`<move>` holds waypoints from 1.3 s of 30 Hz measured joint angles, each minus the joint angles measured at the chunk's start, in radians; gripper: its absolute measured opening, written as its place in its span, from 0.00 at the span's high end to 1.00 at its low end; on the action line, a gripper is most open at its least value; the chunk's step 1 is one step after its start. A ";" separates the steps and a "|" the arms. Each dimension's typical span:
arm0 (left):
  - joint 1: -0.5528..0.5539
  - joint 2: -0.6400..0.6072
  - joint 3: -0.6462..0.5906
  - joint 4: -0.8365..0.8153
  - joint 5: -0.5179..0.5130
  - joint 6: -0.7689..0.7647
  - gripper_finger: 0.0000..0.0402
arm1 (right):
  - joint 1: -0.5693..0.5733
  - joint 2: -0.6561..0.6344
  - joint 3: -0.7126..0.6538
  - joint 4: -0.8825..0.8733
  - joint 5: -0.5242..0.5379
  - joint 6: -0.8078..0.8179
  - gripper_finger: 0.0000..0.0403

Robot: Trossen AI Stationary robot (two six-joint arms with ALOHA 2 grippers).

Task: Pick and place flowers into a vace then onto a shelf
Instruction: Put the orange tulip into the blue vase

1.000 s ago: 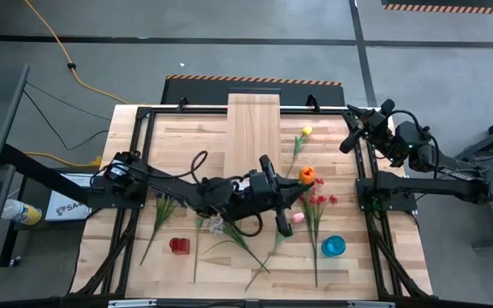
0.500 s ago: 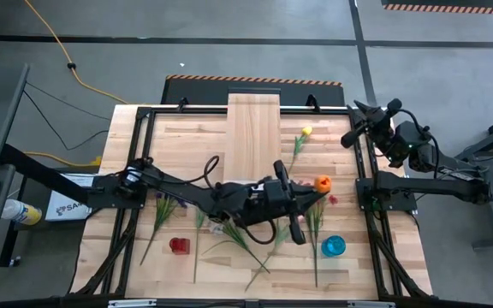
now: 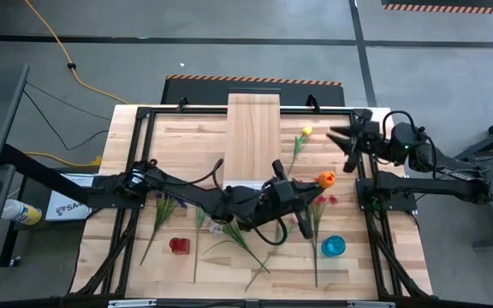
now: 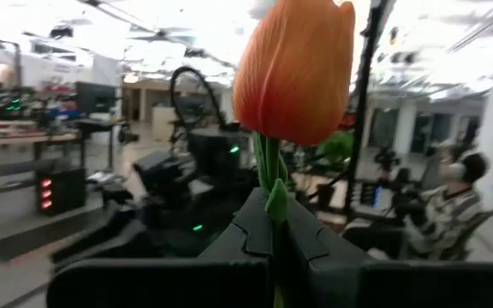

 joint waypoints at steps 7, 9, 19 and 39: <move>0.002 -0.004 0.043 -0.086 -0.041 0.019 0.93 | 0.000 0.000 0.000 -0.021 -0.330 0.163 0.75; 0.002 -0.004 0.047 -0.092 -0.041 0.023 0.93 | 0.000 0.000 0.000 -0.020 -0.399 0.211 0.75; 0.021 -0.004 0.049 -0.098 -0.019 0.040 0.93 | 0.053 0.005 0.000 0.024 -0.581 0.335 0.73; 0.048 -0.003 0.049 -0.145 0.017 0.017 0.93 | 0.225 0.201 0.000 0.292 -0.567 0.255 0.45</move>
